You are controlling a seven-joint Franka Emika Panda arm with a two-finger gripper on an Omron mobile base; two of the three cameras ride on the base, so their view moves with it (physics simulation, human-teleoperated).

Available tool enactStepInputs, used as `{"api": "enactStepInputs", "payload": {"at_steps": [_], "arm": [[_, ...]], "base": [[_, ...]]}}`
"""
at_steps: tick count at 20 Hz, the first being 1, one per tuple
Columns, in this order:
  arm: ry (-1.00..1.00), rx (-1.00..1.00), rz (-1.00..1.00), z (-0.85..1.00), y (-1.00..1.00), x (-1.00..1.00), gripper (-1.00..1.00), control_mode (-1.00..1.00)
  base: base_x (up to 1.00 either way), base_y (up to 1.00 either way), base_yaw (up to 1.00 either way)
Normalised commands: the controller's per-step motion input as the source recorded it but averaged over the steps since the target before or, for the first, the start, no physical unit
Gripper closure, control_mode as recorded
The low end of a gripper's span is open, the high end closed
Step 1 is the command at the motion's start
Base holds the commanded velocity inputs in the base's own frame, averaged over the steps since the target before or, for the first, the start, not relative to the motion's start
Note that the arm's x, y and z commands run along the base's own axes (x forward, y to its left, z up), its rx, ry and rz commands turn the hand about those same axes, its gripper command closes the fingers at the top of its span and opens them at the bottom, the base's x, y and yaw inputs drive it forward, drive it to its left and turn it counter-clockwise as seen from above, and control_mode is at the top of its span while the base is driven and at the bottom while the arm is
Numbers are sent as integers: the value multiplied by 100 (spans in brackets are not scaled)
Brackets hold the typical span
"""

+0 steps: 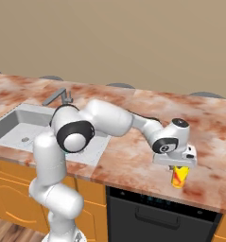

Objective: Place the cup in the left basin and the mug in the right basin of the sink.

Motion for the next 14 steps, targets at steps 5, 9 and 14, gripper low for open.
{"api": "enactStepInputs", "payload": {"at_steps": [5, 9, 14], "arm": [[-16, -2, 17, 27, 36, -9, 100, -100], [-5, 0, 23, 48, 42, -11, 100, -100], [0, -6, 22, 50, 49, -1, 100, -100]], "base": [[0, 0, 0], [0, 0, 0], [0, 0, 0]]}}
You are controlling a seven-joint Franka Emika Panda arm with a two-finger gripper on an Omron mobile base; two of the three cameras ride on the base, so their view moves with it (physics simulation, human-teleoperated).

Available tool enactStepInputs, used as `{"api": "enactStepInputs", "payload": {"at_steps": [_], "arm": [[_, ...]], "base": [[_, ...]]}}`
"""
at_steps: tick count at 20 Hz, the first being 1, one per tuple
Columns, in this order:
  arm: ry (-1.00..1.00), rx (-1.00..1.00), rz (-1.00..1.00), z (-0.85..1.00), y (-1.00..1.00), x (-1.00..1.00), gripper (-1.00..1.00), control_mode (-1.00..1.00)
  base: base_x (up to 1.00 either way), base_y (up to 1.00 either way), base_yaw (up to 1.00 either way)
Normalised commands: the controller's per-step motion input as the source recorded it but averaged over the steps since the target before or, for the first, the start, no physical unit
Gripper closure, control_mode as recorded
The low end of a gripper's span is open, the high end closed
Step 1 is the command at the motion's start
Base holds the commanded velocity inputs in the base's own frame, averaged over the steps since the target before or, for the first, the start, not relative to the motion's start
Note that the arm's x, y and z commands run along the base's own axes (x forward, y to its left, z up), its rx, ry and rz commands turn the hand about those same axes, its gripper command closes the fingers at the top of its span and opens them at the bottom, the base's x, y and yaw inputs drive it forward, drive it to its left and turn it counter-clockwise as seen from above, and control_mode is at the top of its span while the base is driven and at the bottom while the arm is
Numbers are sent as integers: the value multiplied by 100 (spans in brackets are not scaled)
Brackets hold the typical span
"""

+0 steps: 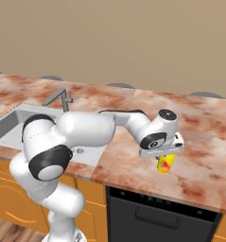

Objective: Place the cup in the left basin and the mug in the right basin of the sink.

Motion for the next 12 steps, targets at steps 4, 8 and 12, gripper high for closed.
{"api": "enactStepInputs", "payload": {"at_steps": [4, 8, 12], "arm": [[0, -16, 31, 42, 44, 0, 100, -100], [3, -18, 35, 38, 48, -1, 100, -100], [5, -15, 38, 39, 53, -6, 100, -100]], "base": [[0, 0, 0], [0, 0, 0], [0, 0, 0]]}}
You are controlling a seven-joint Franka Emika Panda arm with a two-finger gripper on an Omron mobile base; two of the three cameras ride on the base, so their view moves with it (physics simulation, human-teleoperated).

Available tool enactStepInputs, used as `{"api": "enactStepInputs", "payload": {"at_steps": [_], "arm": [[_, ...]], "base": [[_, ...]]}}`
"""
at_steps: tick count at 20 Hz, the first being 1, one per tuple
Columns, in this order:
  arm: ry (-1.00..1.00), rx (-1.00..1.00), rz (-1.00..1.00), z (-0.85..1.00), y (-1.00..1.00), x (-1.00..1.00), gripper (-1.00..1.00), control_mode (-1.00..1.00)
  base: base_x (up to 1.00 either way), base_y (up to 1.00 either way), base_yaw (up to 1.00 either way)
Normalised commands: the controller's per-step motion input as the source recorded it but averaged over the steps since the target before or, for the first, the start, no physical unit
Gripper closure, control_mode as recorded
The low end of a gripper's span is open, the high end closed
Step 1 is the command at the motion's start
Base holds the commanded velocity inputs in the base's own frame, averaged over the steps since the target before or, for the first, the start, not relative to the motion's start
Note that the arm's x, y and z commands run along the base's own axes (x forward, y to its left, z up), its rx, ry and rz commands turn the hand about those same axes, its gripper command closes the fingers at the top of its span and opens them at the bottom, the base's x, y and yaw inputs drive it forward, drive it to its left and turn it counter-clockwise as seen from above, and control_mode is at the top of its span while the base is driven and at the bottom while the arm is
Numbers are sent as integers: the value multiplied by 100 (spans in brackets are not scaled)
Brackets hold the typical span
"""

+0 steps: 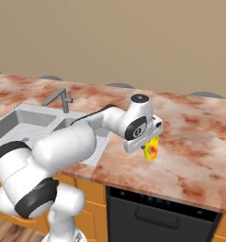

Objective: Place the cup in the left basin and the mug in the right basin of the sink.

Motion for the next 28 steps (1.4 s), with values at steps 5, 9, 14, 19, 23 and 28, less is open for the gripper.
{"api": "enactStepInputs", "payload": {"at_steps": [5, 9, 14, 19, 23, 28], "arm": [[9, -10, 39, 36, 55, -8, 100, -100], [6, -7, 39, 34, 56, -7, 100, -100], [1, -5, 38, 29, 55, -8, 100, -100], [-1, -1, 39, 15, 50, -9, 100, -100], [0, 0, 41, 8, 49, -11, 100, -100], [0, 0, 40, 8, 51, -7, 100, -100]], "base": [[0, 0, 0], [0, 0, 0], [0, 0, 0], [0, 0, 0], [0, 0, 0], [0, 0, 0]]}}
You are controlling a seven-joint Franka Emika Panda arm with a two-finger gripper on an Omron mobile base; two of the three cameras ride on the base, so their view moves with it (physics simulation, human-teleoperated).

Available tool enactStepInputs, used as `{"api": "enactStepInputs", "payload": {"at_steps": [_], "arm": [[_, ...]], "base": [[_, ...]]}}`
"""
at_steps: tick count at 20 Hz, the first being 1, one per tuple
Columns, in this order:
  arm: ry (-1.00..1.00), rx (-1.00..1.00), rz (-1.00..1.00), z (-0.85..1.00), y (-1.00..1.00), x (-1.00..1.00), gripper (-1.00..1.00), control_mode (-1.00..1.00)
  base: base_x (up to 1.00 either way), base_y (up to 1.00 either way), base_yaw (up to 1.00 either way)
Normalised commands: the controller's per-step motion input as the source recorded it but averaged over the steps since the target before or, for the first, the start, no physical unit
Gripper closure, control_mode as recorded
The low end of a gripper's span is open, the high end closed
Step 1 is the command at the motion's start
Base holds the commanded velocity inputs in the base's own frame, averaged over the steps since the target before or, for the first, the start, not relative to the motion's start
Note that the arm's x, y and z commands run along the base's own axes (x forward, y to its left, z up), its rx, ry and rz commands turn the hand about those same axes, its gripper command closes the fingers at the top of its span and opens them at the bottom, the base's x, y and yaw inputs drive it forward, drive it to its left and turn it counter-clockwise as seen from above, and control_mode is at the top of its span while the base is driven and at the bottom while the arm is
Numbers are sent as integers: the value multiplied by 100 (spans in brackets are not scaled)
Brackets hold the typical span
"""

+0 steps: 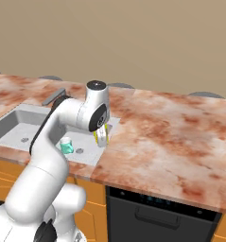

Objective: Place the cup in the left basin and the mug in the right basin of the sink.

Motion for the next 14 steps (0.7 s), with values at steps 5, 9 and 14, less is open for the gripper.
{"api": "enactStepInputs", "payload": {"at_steps": [5, 9, 14], "arm": [[0, 0, 38, 13, 53, -2, 100, -100], [0, 0, 36, 9, 51, -1, 100, -100], [0, 0, 34, 5, 43, 0, 100, -100]], "base": [[0, 0, 0], [0, 0, 0], [0, 0, 0]]}}
